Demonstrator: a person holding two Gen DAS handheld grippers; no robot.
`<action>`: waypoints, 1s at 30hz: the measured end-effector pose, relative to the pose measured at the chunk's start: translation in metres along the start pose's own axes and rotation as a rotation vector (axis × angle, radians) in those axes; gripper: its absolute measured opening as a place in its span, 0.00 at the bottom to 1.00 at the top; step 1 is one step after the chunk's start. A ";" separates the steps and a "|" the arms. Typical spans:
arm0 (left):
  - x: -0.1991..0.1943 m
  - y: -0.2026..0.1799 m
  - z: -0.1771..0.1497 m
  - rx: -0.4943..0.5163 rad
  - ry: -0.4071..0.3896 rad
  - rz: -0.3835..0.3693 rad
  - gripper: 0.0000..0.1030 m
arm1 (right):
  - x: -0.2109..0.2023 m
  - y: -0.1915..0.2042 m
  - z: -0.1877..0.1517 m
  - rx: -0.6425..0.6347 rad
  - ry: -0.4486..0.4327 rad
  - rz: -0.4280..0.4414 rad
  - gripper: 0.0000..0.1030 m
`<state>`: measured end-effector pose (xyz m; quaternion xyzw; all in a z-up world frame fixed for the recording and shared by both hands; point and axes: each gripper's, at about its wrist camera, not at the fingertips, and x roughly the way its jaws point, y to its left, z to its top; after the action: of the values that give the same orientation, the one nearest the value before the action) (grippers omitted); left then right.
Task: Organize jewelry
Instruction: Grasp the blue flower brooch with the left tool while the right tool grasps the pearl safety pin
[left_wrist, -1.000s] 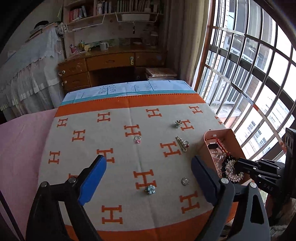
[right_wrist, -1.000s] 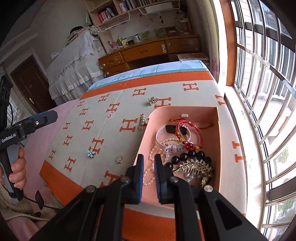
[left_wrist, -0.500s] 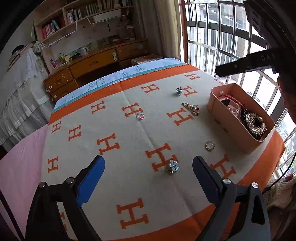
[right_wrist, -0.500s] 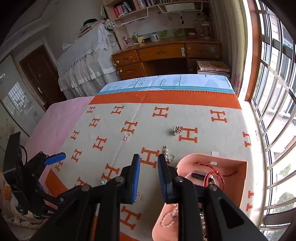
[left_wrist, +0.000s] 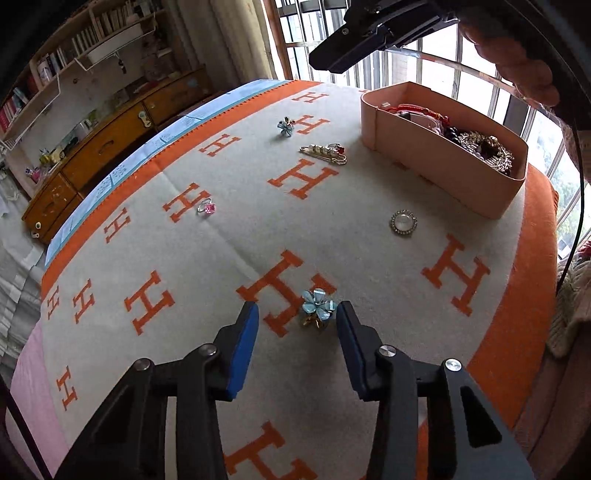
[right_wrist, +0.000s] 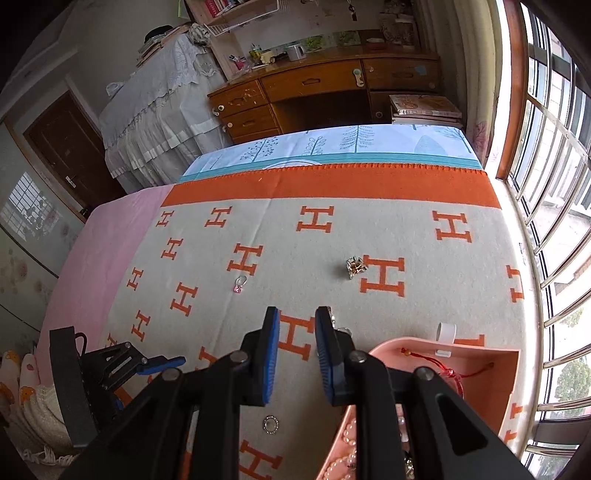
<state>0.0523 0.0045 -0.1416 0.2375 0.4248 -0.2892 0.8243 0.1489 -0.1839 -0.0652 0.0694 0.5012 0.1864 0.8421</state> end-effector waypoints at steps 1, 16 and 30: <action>0.000 0.000 0.001 0.002 -0.007 -0.007 0.34 | 0.002 -0.002 0.000 0.010 0.004 0.001 0.19; 0.012 0.071 0.039 -0.440 0.044 0.104 0.18 | 0.041 -0.045 0.037 0.198 0.075 -0.037 0.44; 0.015 0.108 0.067 -0.578 0.032 0.102 0.18 | 0.105 -0.058 0.054 0.340 0.251 -0.116 0.44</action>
<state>0.1703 0.0360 -0.1028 0.0182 0.4900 -0.1106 0.8645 0.2551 -0.1933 -0.1420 0.1578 0.6296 0.0574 0.7586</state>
